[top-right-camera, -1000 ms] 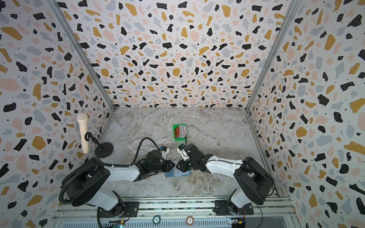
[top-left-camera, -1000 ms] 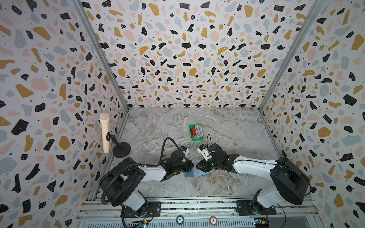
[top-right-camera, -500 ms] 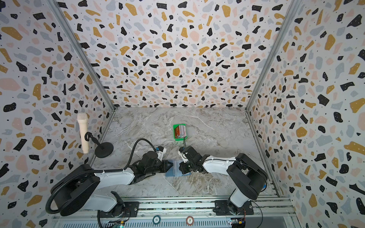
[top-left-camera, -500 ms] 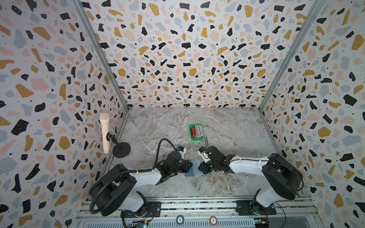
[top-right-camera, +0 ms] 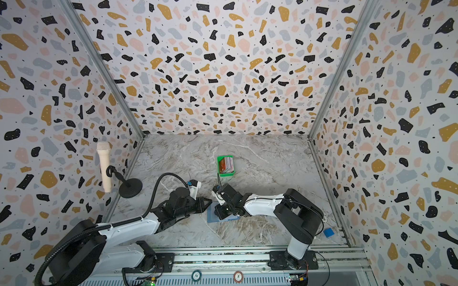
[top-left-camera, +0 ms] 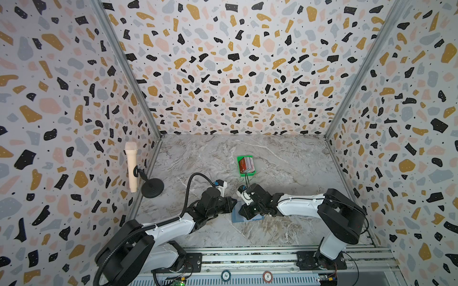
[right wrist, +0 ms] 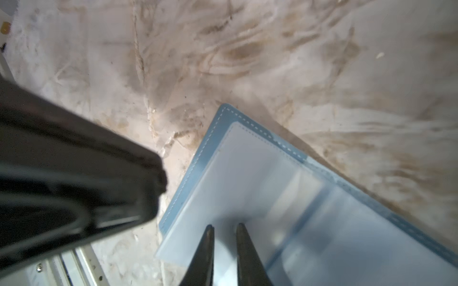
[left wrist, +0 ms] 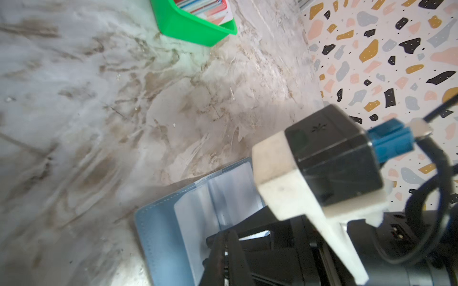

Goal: Insert credit cards into a card holder
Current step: Flip over the card slot on the card holder.

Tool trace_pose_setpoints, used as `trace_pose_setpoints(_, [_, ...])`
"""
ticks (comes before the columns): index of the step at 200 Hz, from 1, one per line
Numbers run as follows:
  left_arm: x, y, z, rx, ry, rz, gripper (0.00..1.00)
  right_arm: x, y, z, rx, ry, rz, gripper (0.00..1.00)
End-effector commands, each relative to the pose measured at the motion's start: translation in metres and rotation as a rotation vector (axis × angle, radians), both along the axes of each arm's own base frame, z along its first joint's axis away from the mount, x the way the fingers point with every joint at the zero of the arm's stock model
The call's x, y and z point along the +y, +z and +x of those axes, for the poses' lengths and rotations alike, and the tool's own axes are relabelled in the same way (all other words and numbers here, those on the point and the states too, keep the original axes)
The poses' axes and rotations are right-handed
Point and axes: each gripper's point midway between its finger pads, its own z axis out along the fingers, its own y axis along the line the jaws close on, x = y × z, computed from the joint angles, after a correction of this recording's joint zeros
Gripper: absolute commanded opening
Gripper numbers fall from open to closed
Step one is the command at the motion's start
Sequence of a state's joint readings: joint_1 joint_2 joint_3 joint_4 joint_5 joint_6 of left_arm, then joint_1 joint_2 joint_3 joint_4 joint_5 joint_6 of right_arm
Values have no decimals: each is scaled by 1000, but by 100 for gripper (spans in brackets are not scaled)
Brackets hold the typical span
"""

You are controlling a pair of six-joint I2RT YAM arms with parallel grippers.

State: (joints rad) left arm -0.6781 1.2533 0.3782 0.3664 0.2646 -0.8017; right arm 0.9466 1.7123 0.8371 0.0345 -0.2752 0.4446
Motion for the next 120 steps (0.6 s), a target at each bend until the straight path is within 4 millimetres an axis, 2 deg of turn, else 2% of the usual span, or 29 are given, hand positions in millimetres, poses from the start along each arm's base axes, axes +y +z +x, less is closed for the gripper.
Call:
trace_pose_setpoints(1, [-5,-14,-5,26,-27,0,6,4,3,-2,-1,17,1,20])
trace_pose_setpoints(21, [-2,-33,-10,65,-35,48,2,5,8,-2,-6,19,8,20])
trace_pose_setpoints(63, [5,-50,-14,91,-40,117,0,-1,32,0,-49,8,24,23])
trace_pose_setpoints(94, [10,-56,-15,99,-35,152,0,-25,34,14,-59,-70,11,26])
trace_pose_setpoints(120, [11,-57,-15,100,-35,155,0,-48,20,23,-33,-138,-25,26])
